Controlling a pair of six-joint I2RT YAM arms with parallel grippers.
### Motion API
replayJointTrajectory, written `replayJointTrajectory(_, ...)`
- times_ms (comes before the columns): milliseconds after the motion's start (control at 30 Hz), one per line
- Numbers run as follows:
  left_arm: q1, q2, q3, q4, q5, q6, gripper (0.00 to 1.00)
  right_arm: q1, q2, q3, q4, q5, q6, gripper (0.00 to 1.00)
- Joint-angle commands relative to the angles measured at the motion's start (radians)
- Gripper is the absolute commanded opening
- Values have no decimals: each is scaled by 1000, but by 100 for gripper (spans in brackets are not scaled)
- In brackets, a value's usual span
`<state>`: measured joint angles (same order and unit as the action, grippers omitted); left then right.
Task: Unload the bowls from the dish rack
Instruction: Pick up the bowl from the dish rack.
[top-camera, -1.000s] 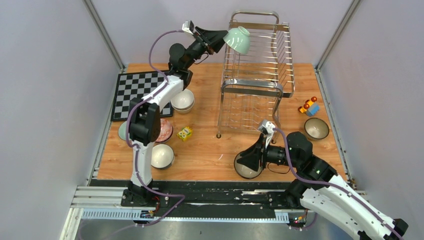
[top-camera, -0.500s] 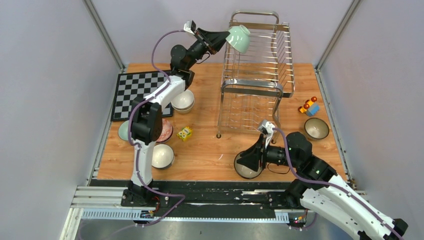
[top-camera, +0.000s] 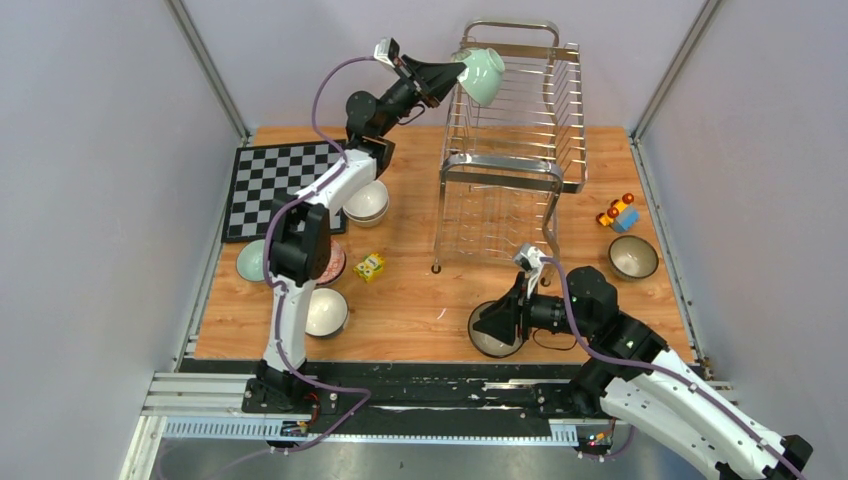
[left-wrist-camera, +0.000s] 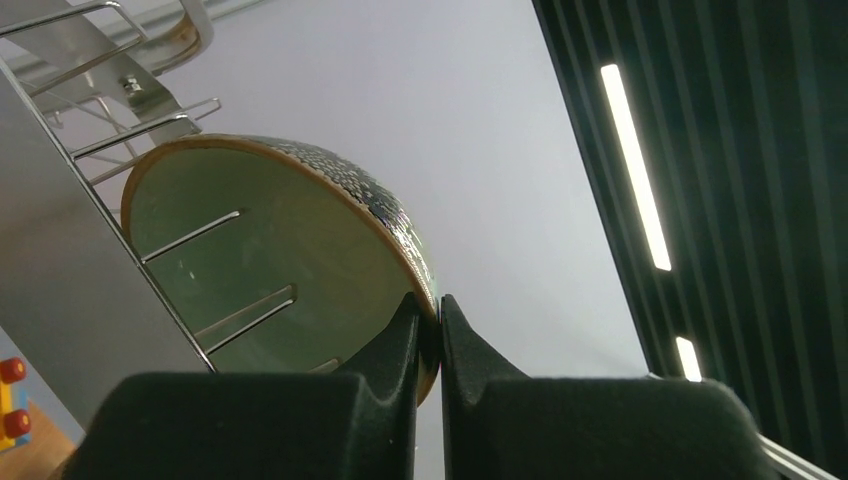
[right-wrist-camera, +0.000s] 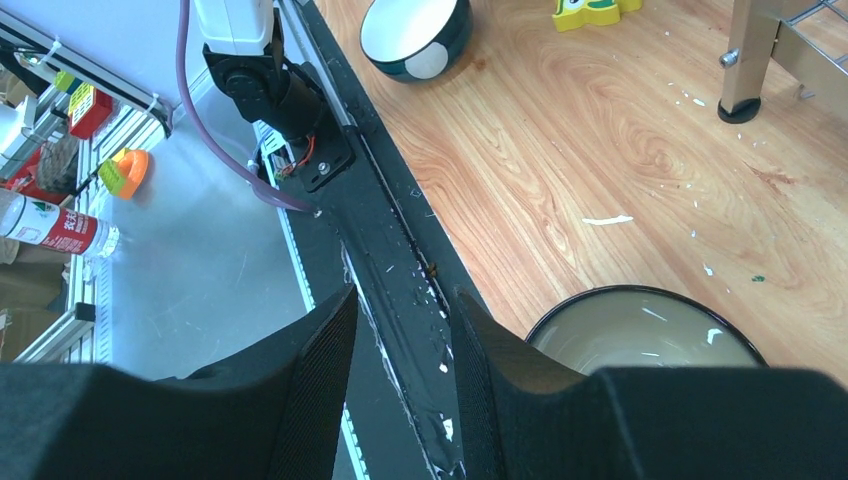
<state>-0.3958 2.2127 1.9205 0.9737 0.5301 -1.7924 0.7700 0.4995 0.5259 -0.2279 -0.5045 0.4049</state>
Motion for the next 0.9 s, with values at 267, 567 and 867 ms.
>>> replayJointTrajectory(267,-1,44,121,72,-97,-29,0,-9,4,-2,22,1,14,42)
replayJointTrajectory(567,-11,37,184,61,-117,-29,0,-8,5,0,25,-1,19,42)
replayJointTrajectory(867,-12,-19,193,92,-104,-18,0,-8,-9,-2,23,-1,29,42)
